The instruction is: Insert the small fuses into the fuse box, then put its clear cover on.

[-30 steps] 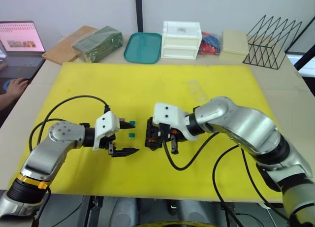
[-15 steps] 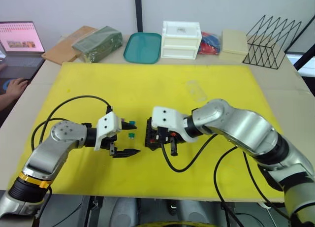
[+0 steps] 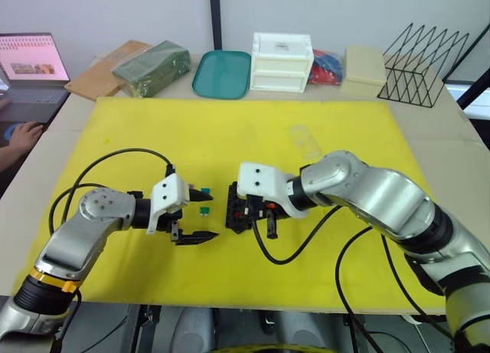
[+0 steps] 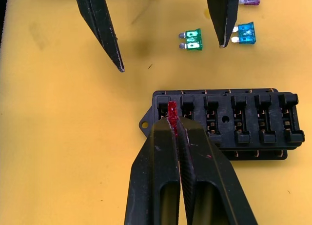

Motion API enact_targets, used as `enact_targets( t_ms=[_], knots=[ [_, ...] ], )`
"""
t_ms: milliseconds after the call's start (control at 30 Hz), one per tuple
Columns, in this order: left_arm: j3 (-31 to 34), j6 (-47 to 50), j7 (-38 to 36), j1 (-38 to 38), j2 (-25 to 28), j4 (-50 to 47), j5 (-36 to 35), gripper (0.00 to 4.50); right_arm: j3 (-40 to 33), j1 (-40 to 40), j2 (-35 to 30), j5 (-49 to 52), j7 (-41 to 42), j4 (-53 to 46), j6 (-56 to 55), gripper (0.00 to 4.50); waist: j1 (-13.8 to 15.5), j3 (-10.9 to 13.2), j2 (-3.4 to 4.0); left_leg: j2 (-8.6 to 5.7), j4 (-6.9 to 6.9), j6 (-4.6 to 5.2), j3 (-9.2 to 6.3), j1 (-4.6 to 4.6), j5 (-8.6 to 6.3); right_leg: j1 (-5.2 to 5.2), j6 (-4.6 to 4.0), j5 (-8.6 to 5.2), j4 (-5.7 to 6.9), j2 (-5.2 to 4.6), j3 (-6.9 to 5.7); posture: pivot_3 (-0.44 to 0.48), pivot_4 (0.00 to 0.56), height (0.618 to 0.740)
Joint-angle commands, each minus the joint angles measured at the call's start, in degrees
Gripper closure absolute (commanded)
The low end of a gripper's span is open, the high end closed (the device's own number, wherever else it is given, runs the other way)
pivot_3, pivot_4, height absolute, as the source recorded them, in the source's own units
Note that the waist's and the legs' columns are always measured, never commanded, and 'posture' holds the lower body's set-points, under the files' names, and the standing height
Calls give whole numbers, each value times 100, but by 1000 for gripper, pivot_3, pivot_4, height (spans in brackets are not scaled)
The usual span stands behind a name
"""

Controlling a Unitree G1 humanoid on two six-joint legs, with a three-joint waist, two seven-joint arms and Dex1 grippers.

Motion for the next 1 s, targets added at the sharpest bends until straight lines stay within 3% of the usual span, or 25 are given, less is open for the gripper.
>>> enact_targets(
  t_ms=[33,1000],
  knots=[
    [37,-51,5,-63,-9,-92,11,0,-15,-91,-18,39,17,-102,-9,4457,0,0,0,0,0,0,0,0,0,0,0,0,0,0,0,0,150,740],
    [21,-45,88,-34,-43,-88,10,0,-202,-276,81,453,-69,-117,359,4457,-1,0,0,1,0,0,-2,0,0,-1,0,0,0,-1,0,0,150,740]
  ],
)
